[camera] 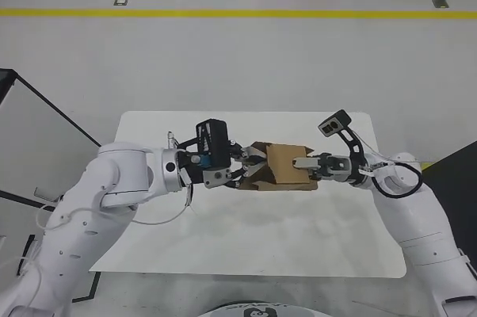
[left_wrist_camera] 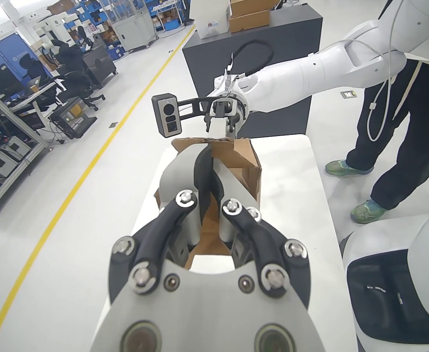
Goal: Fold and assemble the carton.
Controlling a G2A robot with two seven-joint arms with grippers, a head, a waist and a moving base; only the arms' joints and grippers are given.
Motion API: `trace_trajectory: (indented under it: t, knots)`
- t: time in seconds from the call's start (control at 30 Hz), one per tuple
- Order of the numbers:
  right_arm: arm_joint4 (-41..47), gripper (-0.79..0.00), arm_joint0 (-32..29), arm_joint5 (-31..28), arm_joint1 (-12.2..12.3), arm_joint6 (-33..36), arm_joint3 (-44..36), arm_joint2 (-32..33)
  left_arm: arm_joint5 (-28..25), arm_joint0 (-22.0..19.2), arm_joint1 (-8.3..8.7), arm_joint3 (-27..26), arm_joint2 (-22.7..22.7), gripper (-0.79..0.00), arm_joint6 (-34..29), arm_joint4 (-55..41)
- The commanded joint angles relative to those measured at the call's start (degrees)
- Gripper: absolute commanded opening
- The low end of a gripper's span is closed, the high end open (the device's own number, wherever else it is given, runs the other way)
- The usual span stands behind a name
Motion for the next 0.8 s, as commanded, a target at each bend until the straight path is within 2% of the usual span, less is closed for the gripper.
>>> trace_trajectory:
  t: [0.0,0.27,0.5,0.77]
  knots:
    - [-0.8,-0.785,0.0,0.0,0.0,-0.2,-0.1,0.0,0.1,-0.3,-0.06,0.1,0.3,-0.785,-0.2,0.0]
    - [0.5,-0.785,-1.1,-1.1,0.1,-0.5,0.0,1.3,0.9,-0.6,-0.11,0.8,0.2,-0.785,-0.9,0.7]
    - [4.5,-0.785,-1.8,-3.3,0.1,2.4,0.5,3.2,0.9,0.2,0.13,0.9,-1.1,-0.785,-1.4,1.2]
    - [3.3,-0.785,-1.9,-3.2,0.1,5.8,-0.3,2.8,2.1,0.9,0.06,0.6,-1.3,-0.785,-0.2,2.6]
